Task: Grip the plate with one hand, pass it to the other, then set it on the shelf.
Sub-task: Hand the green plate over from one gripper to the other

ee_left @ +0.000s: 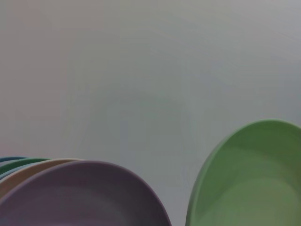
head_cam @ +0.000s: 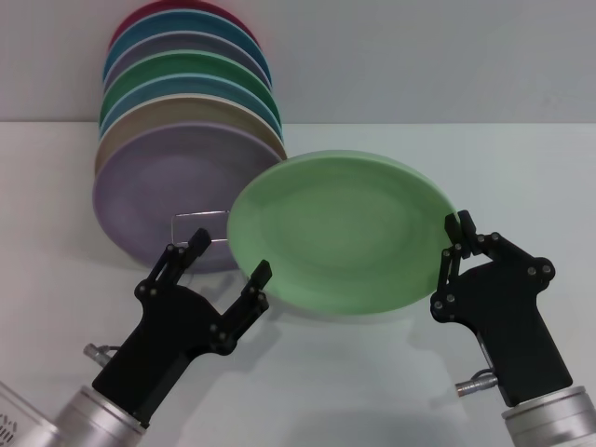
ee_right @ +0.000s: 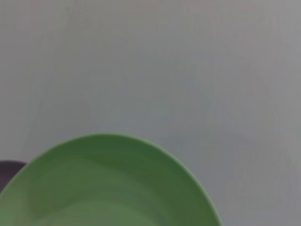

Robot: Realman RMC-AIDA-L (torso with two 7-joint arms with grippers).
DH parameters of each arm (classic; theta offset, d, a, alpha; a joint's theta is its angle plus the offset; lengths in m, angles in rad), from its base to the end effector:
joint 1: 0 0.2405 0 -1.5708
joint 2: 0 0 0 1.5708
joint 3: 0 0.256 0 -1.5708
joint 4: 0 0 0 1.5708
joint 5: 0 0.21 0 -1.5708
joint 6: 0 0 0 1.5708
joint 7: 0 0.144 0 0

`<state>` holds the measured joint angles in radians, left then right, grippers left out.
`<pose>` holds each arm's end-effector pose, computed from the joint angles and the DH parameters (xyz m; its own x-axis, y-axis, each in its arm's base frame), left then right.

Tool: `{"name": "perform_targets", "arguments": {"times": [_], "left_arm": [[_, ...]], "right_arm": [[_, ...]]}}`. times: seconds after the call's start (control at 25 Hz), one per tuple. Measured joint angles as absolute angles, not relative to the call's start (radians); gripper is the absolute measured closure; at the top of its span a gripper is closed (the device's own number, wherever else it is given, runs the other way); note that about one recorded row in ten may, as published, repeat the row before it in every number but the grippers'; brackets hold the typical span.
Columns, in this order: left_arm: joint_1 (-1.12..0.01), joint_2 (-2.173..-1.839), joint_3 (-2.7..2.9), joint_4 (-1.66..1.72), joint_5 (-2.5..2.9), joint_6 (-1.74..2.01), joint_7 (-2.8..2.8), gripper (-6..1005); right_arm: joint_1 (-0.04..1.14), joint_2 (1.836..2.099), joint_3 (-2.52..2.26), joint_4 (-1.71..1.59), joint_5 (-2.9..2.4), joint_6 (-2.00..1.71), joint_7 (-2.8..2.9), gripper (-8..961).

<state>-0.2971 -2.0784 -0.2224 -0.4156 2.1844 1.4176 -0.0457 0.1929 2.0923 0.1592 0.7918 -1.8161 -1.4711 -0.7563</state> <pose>-0.2550 0.2356 -0.0923 0.6168 -0.1162 0.7785 0.5866 -0.5915 -0.5531 0.2209 0.2127 -0.0917 0.8178 0.2624 -0.5123 -0.4796 -0.1814 -0.8585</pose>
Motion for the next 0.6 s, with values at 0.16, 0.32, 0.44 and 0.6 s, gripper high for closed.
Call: {"name": "perform_targets", "arguments": {"times": [0.16,0.32,0.44,0.6], "left_arm": [[-0.304,-2.078,-0.231,-0.416,2.181,1.416,-0.046,200],[-0.307,-2.075,-0.250,-0.414,2.177,1.408,-0.046,200],[-0.308,-2.074,-0.255,-0.414,2.177,1.407,-0.046,200],[-0.310,-2.074,-0.263,-0.405,2.178,1.400,-0.047,200]], "right_arm": [[0.193,2.092,0.152,0.793,-1.816,-1.471,-0.756,867],[0.193,2.092,0.143,0.793,-1.816,-1.471,-0.759,865],[0.193,2.092,0.142,0.793,-1.816,-1.471,-0.769,863],[0.195,2.092,0.136,0.794,-1.818,-1.471,-0.770,862]]}}
